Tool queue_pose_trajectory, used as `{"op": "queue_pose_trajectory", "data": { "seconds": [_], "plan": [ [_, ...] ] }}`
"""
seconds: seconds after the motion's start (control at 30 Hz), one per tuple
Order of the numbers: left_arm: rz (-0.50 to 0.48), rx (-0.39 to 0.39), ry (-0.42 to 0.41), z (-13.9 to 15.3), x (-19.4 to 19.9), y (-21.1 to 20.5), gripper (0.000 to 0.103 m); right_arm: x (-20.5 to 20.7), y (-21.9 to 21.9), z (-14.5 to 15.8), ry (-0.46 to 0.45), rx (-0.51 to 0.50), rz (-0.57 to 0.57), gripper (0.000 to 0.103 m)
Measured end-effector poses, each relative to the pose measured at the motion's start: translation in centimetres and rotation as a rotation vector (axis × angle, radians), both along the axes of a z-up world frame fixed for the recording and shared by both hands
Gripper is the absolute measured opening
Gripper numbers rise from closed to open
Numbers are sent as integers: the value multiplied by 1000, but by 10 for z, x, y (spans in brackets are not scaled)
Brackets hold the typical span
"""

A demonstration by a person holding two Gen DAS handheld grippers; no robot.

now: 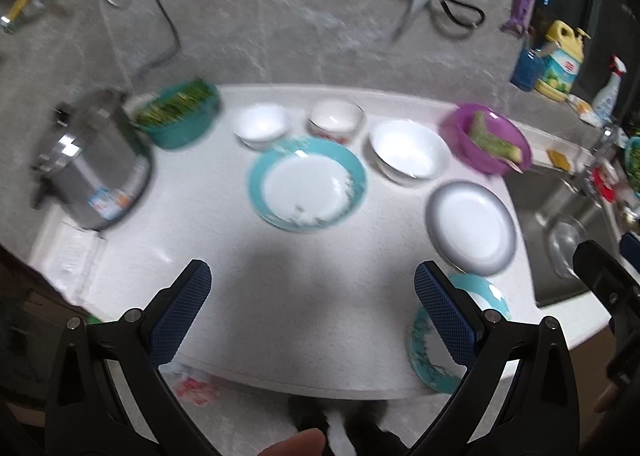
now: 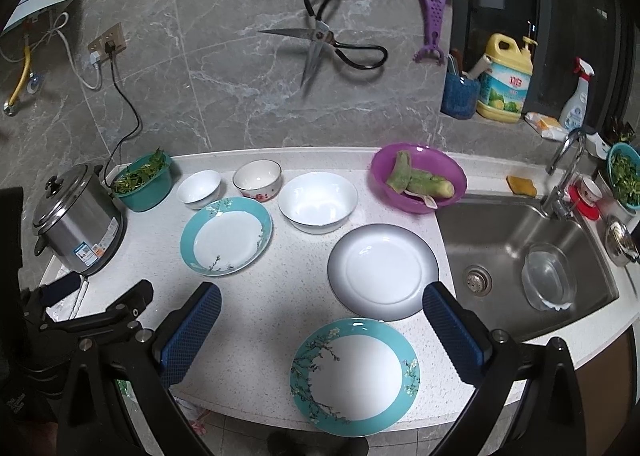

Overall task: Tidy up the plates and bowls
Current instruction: 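Move the left tool to the grey-rimmed white plate and close on its rim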

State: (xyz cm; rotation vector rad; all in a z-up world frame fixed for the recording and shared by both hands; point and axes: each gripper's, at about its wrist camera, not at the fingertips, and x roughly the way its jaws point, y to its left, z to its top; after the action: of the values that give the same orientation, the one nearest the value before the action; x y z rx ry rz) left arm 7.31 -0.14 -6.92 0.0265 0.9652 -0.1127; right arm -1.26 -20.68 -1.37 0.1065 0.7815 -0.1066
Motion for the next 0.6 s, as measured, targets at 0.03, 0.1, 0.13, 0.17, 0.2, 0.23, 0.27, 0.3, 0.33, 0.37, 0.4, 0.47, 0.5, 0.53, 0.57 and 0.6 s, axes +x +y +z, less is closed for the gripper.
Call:
{"op": "queue_pose_trajectory", "data": {
  "seconds": [0.03, 0.1, 0.13, 0.17, 0.2, 0.23, 0.27, 0.3, 0.33, 0.37, 0.4, 0.47, 0.5, 0.53, 0.57, 0.6],
  "plan": [
    [-17, -21, 23, -10, 5, -1, 103, 0, -3, -3, 5, 9, -5, 103],
    [-57, -53, 32, -26, 13, -4, 103, 0, -15, -12, 20, 44, -20, 103],
    [-86, -72, 42, -37, 18, -8, 103, -3, -28, -19, 24, 61, -40, 103],
    [-106, -80, 54, -45, 23, -11, 103, -4, -38, -24, 33, 76, -55, 103],
    [-128, -79, 66, -56, 31, -17, 103, -5, -48, -30, 41, 91, -69, 103],
    [-150, -73, 89, -68, 39, -25, 103, -7, -67, -38, 43, 121, -83, 103],
    [-171, -75, 116, -77, 48, -32, 102, -7, -79, -44, 41, 138, -88, 103],
    [-195, -87, 141, -86, 57, -40, 102, -5, -90, -49, 42, 153, -92, 103],
    [-229, -112, 157, -96, 67, -49, 102, -2, -104, -56, 48, 170, -95, 103],
    [-262, -137, 169, -105, 78, -60, 102, 4, -121, -66, 63, 204, -88, 103],
    [-277, -142, 188, -117, 91, -72, 102, 10, -135, -75, 64, 245, -69, 103],
    [-307, -145, 212, -135, 113, -93, 101, 23, -163, -94, 48, 343, -13, 103],
    [-330, -154, 212, -143, 123, -103, 101, 33, -179, -106, 56, 398, 4, 103],
    [-354, -158, 213, -152, 135, -113, 101, 40, -190, -116, 65, 447, 22, 103],
    [-365, -152, 229, -162, 147, -123, 94, 54, -206, -133, 89, 525, 54, 101],
    [-369, -151, 246, -171, 156, -130, 82, 62, -216, -145, 110, 556, 56, 95]
  ]
}}
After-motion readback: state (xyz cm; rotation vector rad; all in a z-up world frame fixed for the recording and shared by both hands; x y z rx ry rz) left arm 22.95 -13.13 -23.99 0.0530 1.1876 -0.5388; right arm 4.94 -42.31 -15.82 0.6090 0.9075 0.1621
